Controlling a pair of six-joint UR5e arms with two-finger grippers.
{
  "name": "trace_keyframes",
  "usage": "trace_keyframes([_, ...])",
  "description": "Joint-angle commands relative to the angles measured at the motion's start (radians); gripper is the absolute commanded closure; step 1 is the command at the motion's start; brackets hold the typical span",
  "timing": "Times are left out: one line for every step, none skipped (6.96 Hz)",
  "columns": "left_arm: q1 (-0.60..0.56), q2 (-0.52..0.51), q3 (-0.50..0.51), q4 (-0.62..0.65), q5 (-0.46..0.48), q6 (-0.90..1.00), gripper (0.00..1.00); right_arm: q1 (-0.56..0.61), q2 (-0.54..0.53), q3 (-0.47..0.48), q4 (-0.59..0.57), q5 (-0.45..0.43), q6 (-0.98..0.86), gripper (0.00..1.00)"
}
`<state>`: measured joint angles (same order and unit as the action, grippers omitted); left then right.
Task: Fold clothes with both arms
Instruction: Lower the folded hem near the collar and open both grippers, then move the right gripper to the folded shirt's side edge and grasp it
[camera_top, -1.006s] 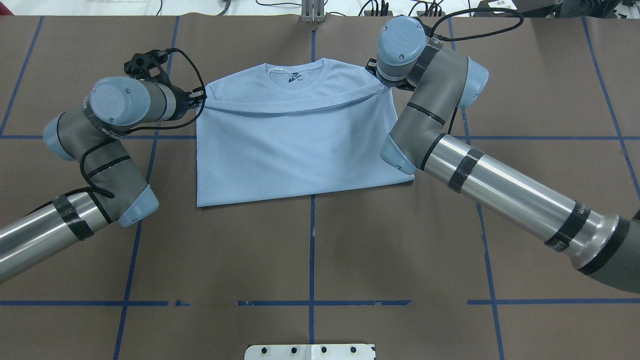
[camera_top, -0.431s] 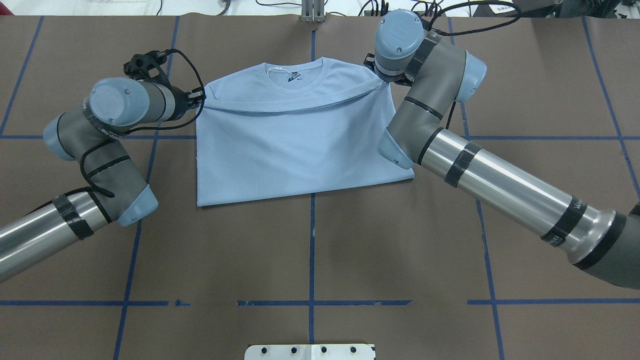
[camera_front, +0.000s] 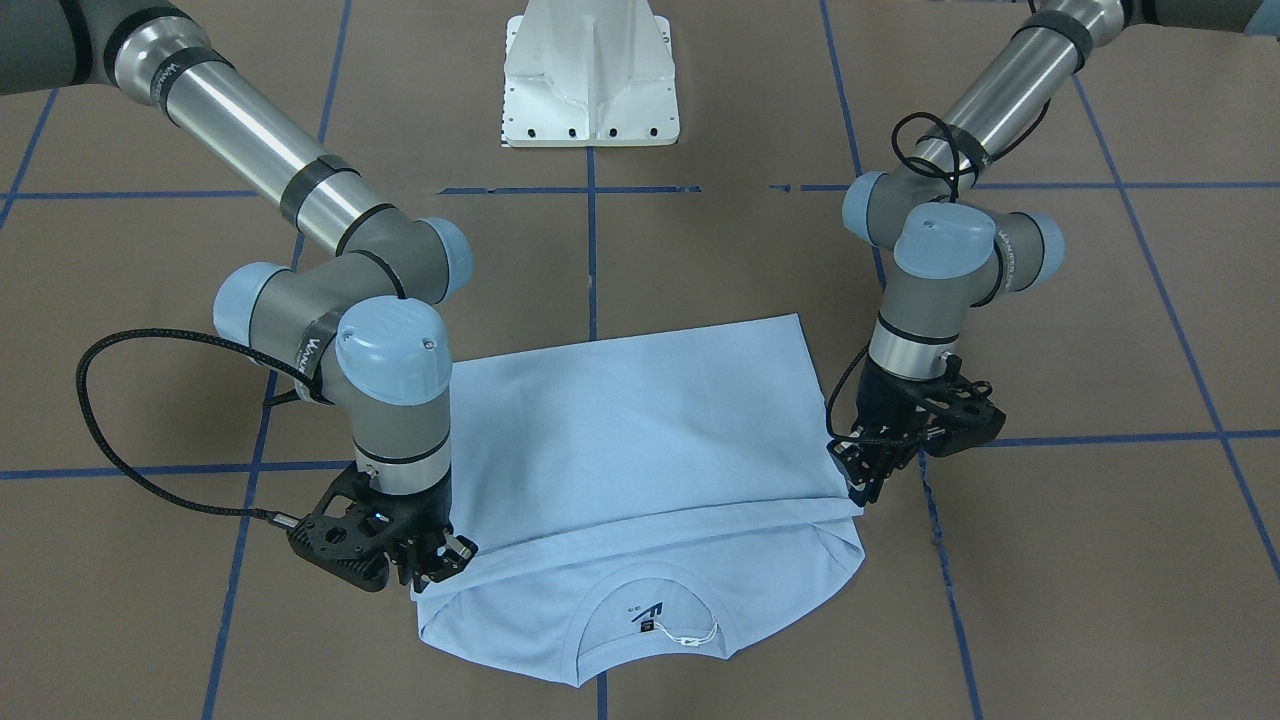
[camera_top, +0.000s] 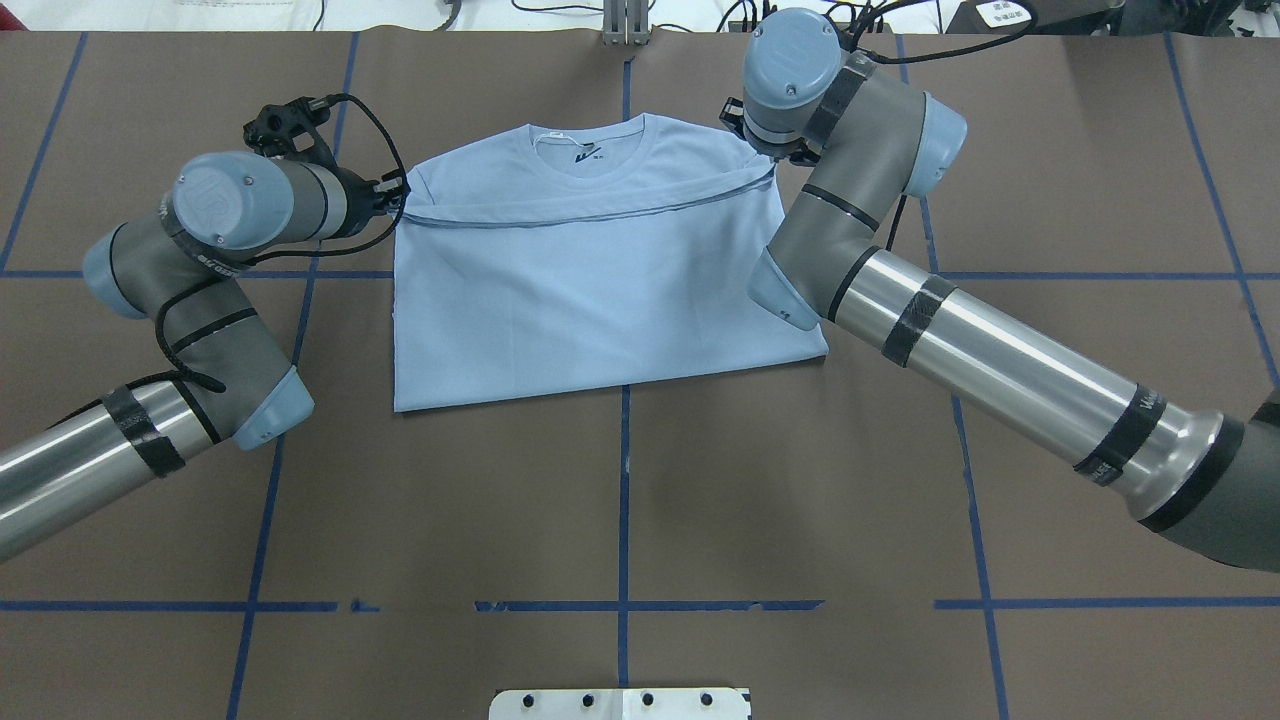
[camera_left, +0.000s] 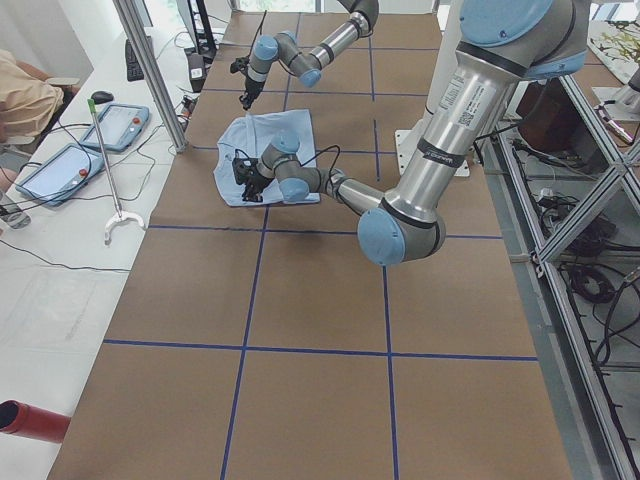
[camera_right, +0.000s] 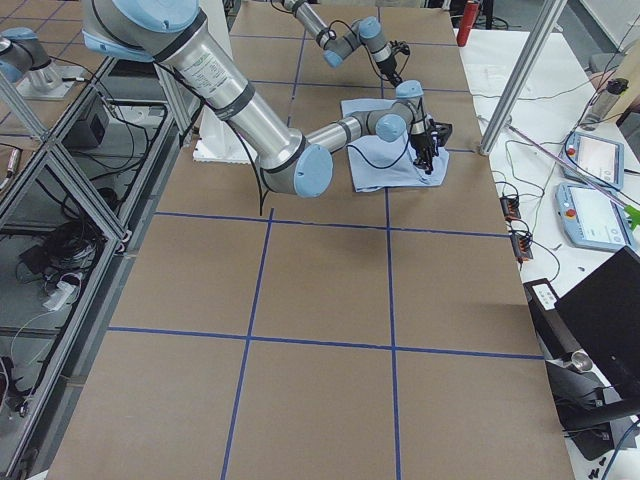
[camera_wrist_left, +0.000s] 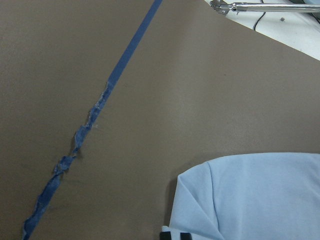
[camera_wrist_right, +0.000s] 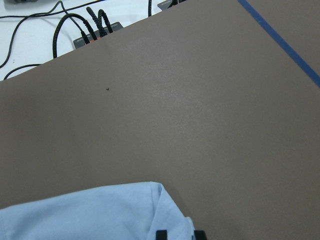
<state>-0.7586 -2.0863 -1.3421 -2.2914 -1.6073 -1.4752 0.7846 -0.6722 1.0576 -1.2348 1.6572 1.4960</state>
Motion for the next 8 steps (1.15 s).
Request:
trace_keyframes([-0.008,-0.001,-0.008,-0.013,-0.008,-0.005,0.75,0.008,0.0,0.005,0.0,0.028,0.003,0.65])
trace_keyframes([-0.013,-0.001,-0.053,-0.016,-0.031,-0.007,0.75,0.021,-0.027,0.072,0.0,0.092,0.012,0.61])
trace_keyframes([-0.021,0.009,-0.087,-0.014,-0.105,-0.007,0.7,0.019,-0.138,0.196,0.003,0.131,0.016,0.57])
trace_keyframes([-0.022,0.011,-0.109,-0.01,-0.135,-0.01,0.69,0.009,-0.249,0.337,0.002,0.137,0.039,0.52])
trace_keyframes([-0.028,0.014,-0.156,0.001,-0.137,-0.017,0.69,-0.028,-0.339,0.451,0.002,0.141,0.115,0.49])
trace_keyframes([-0.045,0.046,-0.207,0.001,-0.144,-0.022,0.7,-0.06,-0.415,0.558,-0.002,0.139,0.18,0.45])
trace_keyframes([-0.057,0.058,-0.239,0.001,-0.163,-0.02,0.7,-0.082,-0.464,0.612,-0.002,0.135,0.196,0.43])
trace_keyframes([-0.056,0.055,-0.241,0.001,-0.163,-0.022,0.7,-0.122,-0.487,0.634,-0.003,0.128,0.207,0.4])
